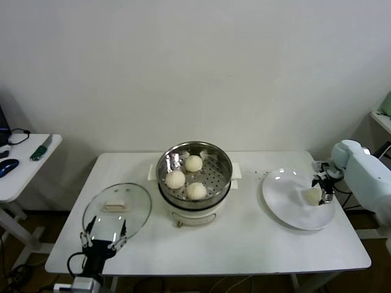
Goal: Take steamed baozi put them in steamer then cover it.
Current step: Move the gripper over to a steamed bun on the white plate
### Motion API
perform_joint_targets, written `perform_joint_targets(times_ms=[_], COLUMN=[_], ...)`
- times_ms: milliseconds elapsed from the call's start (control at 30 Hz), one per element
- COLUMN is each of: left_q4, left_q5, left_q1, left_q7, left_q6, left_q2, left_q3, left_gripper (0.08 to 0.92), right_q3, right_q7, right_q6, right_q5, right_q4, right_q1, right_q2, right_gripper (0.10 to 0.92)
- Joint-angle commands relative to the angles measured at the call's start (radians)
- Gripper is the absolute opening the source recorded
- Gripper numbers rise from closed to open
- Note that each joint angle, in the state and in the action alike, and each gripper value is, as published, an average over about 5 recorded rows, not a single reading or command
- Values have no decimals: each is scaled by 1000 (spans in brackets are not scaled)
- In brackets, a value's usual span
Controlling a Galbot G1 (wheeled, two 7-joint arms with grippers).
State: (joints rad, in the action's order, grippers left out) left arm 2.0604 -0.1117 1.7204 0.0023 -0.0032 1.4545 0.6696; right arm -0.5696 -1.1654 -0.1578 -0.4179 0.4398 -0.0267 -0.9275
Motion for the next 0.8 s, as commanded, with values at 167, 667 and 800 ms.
perform_joint_targets(times_ms=[167, 667, 800], left_q4=[-2, -1, 1], left_q5=[-4, -6, -12], left_q1=[3, 4, 5], left_q7=[-1, -1, -1], left_q6=[-3, -3, -3], left_q2=[4, 5, 6], left_q3=[-1, -1, -2], left_gripper=[823, 823, 823], right_q3=[90, 98, 97], right_q7=[3, -12, -14], right_q6=[-39, -40, -41], right_q5=[-107, -112, -106], right_q4=[-131, -138, -136], right_q1=[-14, -10, -20], right_q2=[-77, -79, -78], right_gripper=[823, 785, 738])
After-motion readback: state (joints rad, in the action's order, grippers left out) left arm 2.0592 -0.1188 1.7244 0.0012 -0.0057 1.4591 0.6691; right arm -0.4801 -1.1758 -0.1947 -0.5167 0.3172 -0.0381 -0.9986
